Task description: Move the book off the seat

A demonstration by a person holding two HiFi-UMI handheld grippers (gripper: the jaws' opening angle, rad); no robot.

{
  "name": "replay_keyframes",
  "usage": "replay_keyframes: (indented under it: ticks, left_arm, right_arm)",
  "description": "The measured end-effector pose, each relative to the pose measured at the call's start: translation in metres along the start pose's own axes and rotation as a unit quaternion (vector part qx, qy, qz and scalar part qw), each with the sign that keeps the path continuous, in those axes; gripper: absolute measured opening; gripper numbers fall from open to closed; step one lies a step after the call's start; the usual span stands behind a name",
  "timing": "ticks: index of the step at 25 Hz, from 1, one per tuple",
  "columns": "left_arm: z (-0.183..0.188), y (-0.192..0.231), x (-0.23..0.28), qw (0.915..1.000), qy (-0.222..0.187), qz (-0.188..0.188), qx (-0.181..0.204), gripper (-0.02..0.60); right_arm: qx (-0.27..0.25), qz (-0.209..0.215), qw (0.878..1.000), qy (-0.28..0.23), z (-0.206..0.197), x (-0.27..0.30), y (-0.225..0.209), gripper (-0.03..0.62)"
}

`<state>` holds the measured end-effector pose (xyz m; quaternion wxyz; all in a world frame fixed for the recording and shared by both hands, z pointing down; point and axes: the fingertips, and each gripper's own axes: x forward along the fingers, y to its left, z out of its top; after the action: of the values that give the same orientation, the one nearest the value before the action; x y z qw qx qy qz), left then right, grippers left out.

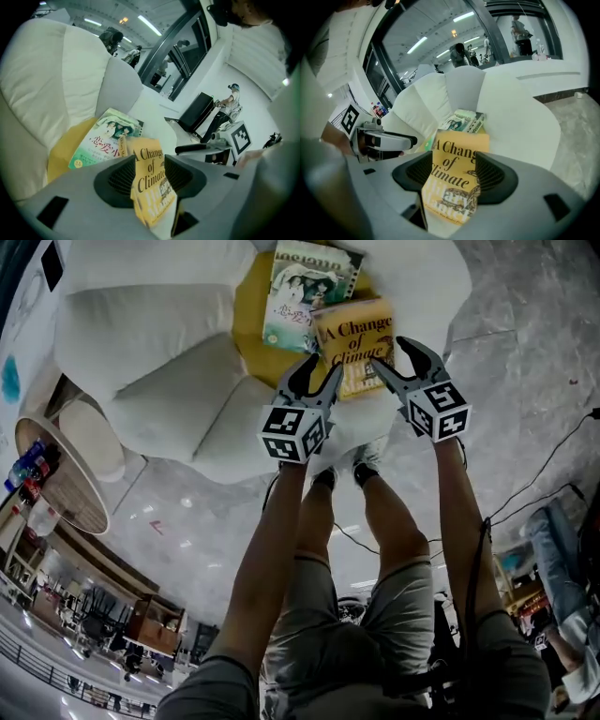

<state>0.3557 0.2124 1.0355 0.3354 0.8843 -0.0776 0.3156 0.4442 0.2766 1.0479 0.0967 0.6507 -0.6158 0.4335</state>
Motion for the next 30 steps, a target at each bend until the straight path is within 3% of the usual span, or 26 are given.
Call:
replay_keyframes:
  ticks: [11, 18, 21, 24, 30]
  left_arm:
    - [-0.038, 0.044, 0.04, 0.9983, 0.052, 0.015, -0.021, 0.251]
    - [-0.042, 0.032, 0.06, 0.998, 0.048, -0.019, -0.036, 0.277]
    - [-0.051, 0.032, 0.067, 0.9977, 0.045, -0.021, -0.046, 0.277]
    - [-0.054, 0.026, 0.069, 0.998, 0.038, -0.021, -0.046, 0.276]
    - [-0.048, 0.013, 0.068, 0.9983, 0.019, -0.036, -0.041, 0.278]
  right_arm:
    - [0.005, 0.013, 0.999, 0.033, -0.042, 0.051, -0.031, 0.316]
    - [0.037, 0.038, 0.999, 0.014, -0.044, 0.054, -0.046, 0.327]
    - [0.06, 0.037, 0.997, 0.024, -0.063, 0.059, -0.055, 0.358]
    - [0.091, 0.071, 0.993, 0.022, -0.077, 0.058, -0.055, 0.36]
    - [0.105, 0.118, 0.987, 0.016, -0.058, 0.055, -0.04, 0.387]
